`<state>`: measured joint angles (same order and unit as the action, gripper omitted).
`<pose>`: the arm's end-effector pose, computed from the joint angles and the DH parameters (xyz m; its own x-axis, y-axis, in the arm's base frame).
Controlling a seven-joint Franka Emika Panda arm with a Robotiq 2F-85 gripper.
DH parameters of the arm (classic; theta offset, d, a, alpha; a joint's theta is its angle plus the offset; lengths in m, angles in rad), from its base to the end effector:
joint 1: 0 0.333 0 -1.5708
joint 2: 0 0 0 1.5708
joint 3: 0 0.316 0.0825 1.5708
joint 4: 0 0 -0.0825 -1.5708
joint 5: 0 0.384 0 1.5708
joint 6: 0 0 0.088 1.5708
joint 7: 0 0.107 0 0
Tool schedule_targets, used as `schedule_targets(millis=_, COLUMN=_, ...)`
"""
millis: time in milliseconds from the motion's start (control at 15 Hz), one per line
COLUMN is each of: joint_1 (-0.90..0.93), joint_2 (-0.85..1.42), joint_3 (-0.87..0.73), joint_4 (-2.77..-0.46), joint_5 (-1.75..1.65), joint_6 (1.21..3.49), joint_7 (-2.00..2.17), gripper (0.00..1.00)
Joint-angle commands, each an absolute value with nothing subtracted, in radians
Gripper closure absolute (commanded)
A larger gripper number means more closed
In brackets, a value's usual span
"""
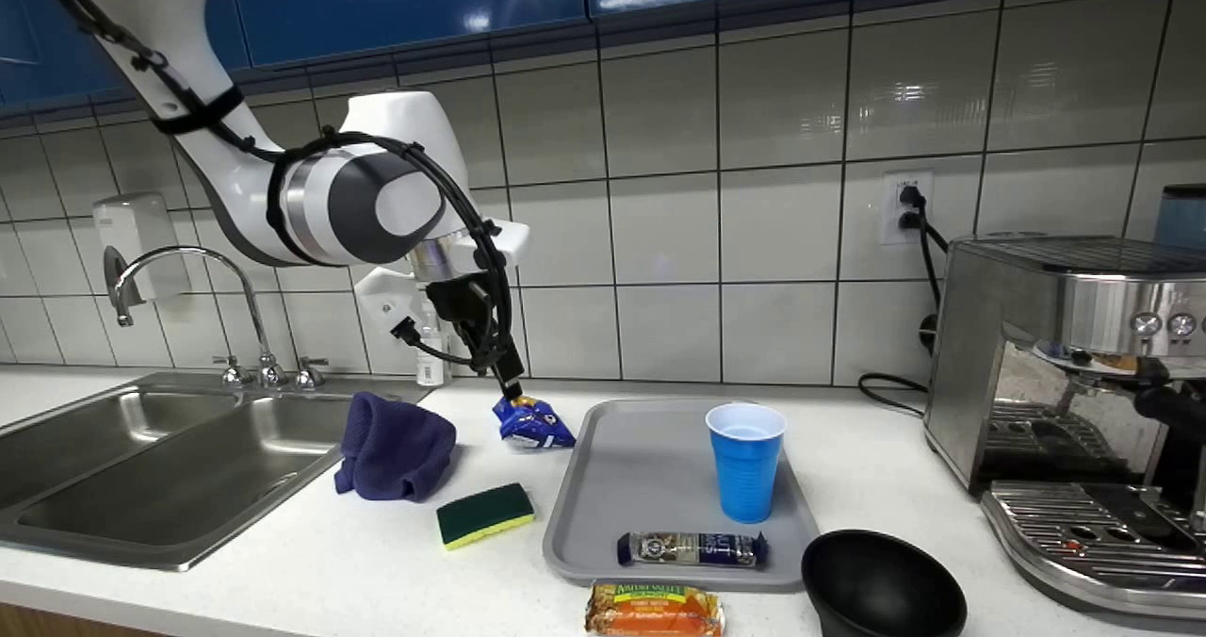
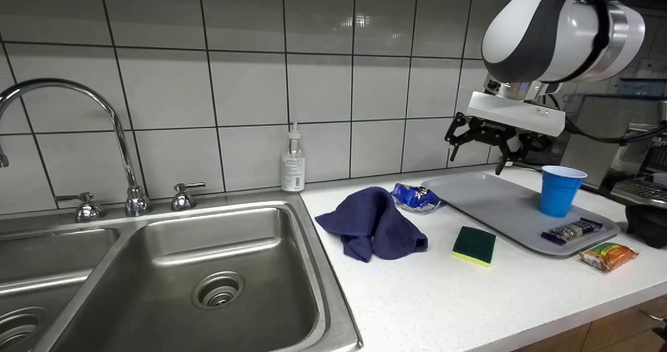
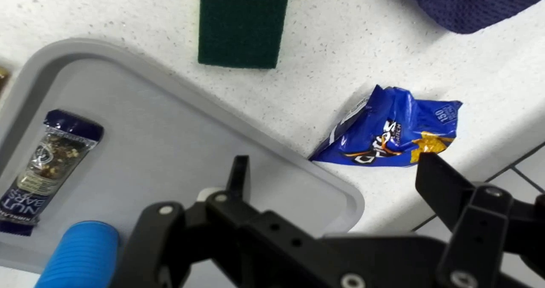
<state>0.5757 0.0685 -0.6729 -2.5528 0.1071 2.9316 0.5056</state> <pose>0.4803 -0.0553 0.2828 0.7228 -0.6341 0.2748 -0.6139 -0.7717 -0.1659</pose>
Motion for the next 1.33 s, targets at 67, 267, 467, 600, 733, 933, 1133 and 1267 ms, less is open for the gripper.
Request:
schedule_targets(millis=67, joint_1=0.596, joint_2=0.064, joint_3=-0.609, joint_4=-2.536, joint_5=0.165, joint_6=2.922, joint_7=0.434, gripper=0.00)
schedule_targets(millis=267, joint_1=0.418, joint_2=0.083, joint_3=-0.376, joint_4=-2.507, joint_5=0.155, joint_6=2.921, joint_7=0.441, gripper=0.00)
schedule_targets(millis=467, joint_1=0.290, joint_2=0.113, joint_3=-0.201, joint_4=-2.471, joint_5=0.151, joint_6=2.927, joint_7=0.449, gripper=0.00)
schedule_targets(millis=600, joint_1=0.246, joint_2=0.143, joint_3=-0.143, joint_4=-2.445, joint_5=0.139, joint_6=2.933, joint_7=0.464, gripper=0.00)
schedule_targets(millis=733, joint_1=0.223, joint_2=0.179, joint_3=-0.118, joint_4=-2.416, joint_5=0.115, joint_6=2.932, joint_7=0.482, gripper=0.00)
schedule_targets(millis=933, joint_1=0.268, joint_2=0.239, joint_3=-0.166, joint_4=-2.364, joint_5=0.080, joint_6=2.912, joint_7=0.505, gripper=0.00)
schedule_targets(millis=1133, joint_1=0.258, joint_2=0.281, joint_3=-0.158, joint_4=-2.320, joint_5=0.023, joint_6=2.907, joint_7=0.522, gripper=0.00)
schedule_targets(millis=1267, joint_1=0.266, joint_2=0.292, joint_3=-0.159, joint_4=-2.297, joint_5=0.009, joint_6=2.896, joint_7=0.521, gripper=0.00)
